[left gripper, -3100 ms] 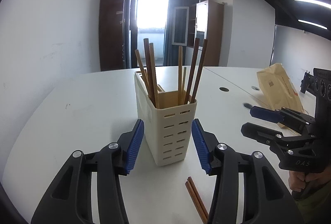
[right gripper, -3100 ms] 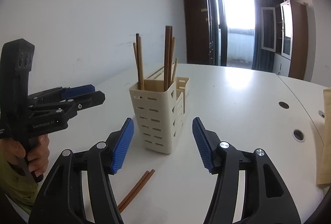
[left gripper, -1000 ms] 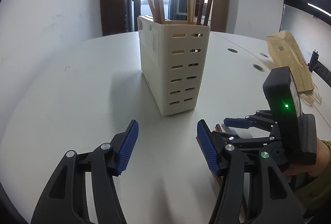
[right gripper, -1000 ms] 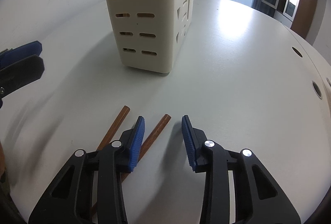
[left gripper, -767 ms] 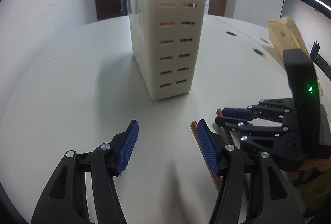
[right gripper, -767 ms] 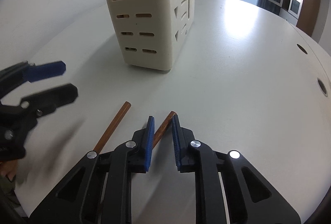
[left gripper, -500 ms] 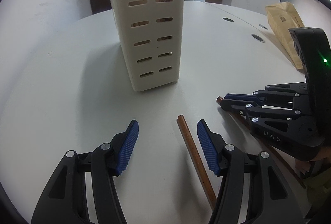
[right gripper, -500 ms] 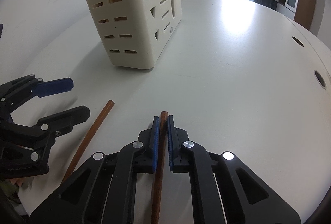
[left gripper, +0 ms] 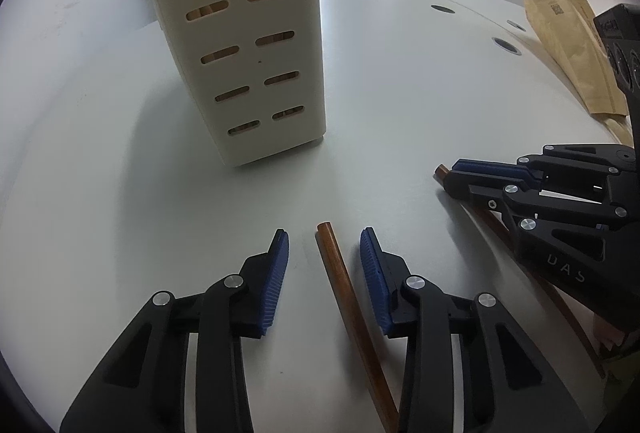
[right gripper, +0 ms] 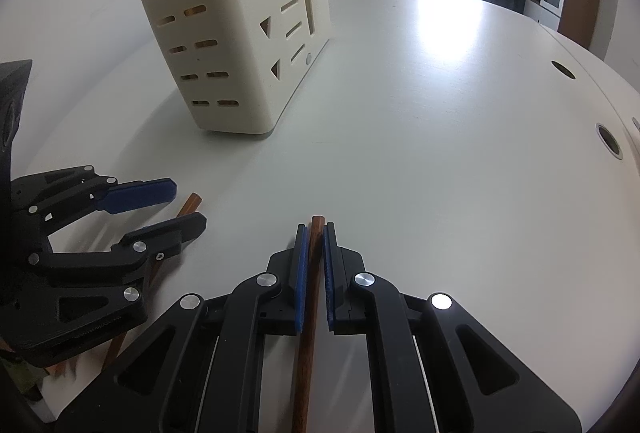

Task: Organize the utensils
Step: 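Close the right gripper on a dark chopstick while the left closes on another, then lift both held chopsticks and carry them over the caddy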

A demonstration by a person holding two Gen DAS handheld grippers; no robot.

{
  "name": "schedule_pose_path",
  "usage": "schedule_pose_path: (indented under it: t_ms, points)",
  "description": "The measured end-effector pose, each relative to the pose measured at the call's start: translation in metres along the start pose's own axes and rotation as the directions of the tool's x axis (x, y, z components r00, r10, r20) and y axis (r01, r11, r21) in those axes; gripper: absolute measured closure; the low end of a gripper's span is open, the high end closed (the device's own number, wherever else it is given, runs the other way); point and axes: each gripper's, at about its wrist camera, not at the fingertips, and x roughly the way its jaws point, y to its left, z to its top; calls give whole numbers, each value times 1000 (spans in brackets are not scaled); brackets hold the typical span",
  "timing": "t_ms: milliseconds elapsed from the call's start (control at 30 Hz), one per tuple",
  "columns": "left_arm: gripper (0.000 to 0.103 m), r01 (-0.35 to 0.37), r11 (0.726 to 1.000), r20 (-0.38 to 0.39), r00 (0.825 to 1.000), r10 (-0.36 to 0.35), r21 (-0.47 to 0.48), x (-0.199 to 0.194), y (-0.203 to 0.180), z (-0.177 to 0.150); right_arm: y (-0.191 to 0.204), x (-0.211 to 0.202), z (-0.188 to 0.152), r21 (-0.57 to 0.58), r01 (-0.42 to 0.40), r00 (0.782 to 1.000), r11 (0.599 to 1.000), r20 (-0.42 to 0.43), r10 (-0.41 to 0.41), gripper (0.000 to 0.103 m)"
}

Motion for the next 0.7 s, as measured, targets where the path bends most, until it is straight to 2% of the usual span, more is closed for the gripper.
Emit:
schedule_pose_path:
  t_ms: [133,200,433,700]
  points:
    - [81,13,1000,-3,1000,-13,4,0,-3,2,-2,-1,-1,4,-3,1000,1000,1,3,94]
    - [92,13,1000,-6,1000,-13,2,1,-1,4,-2,-1,0,1,0,1000,1000,1,0,94]
    - [96,15,1000,-13,1000,-15,-26,-2,11,4,-4,-8,-1,25,-10,999,1000,33,9,95]
    - [96,-2,997,128,992,12,-78,-47,29,15,11,-45,13,14,-63,983,998,175,60,95]
